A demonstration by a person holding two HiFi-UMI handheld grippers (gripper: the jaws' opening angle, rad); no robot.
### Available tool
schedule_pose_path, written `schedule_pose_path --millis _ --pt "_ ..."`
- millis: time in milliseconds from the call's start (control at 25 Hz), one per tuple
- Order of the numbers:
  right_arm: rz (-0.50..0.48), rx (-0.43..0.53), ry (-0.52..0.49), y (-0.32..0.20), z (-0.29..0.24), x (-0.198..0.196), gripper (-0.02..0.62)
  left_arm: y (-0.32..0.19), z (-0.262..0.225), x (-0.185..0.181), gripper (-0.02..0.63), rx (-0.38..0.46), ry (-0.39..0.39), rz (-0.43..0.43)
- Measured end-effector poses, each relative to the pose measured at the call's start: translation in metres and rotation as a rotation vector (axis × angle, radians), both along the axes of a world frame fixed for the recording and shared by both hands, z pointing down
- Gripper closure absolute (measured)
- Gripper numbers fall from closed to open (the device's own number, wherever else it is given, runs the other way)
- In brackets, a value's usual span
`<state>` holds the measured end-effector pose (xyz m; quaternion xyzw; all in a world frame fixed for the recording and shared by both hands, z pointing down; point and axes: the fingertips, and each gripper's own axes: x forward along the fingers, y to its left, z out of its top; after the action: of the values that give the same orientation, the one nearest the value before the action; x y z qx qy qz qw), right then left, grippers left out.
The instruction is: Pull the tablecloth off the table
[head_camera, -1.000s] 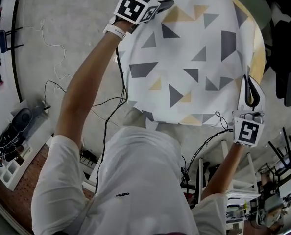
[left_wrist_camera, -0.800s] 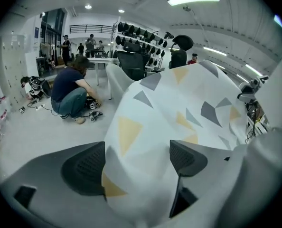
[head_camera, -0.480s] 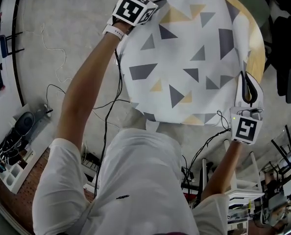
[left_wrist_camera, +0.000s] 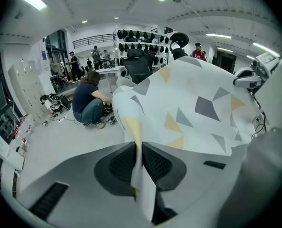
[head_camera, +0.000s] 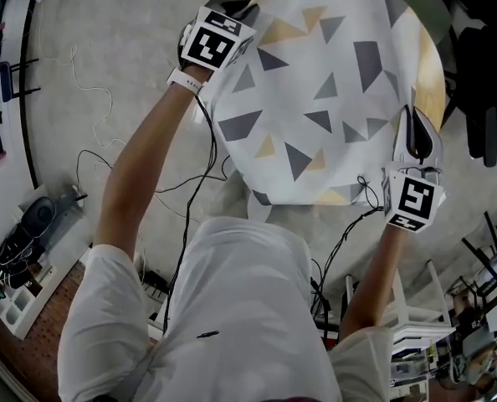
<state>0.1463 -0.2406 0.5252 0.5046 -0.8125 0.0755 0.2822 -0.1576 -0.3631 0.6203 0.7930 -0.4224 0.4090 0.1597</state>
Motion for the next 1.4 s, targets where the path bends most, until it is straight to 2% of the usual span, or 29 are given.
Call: schedule_pose_path --millis 280,480,640,840,960,1200,1400 --pt "0.105 0.001 -0.018 0.009 -0.02 0.0 0.566 0.038 -0.051 -0.006 0.575 0.033 0.104 -0.009" --pt "0.232 0.029 -0.06 0.099 -0.069 0.012 0.566 0.132 -0.128 0.0 0.577 0.098 0.162 0.044" --pt "0.323 0.063 -0.098 0.155 -0.099 0.012 0.563 0.182 -0.176 -0.002 0.577 0.15 0.242 0.061" --pt "0.371 0.119 -0.117 0.215 -0.139 -0.002 0.563 0.24 -0.215 -0.013 0.578 0.199 0.309 0.053" --pt "0.379 0.153 -0.119 0.246 -0.159 -0.01 0.563 0.27 -0.233 -0.019 0.578 0.224 0.319 0.058" --pt "0.393 0.161 -0.153 0.303 -0.164 -0.001 0.561 0.325 -0.256 -0.015 0.579 0.288 0.261 0.058" --pt "0.346 0.177 -0.171 0.342 -0.19 -0.009 0.561 0.369 -0.287 -0.021 0.579 0.324 0.231 0.043"
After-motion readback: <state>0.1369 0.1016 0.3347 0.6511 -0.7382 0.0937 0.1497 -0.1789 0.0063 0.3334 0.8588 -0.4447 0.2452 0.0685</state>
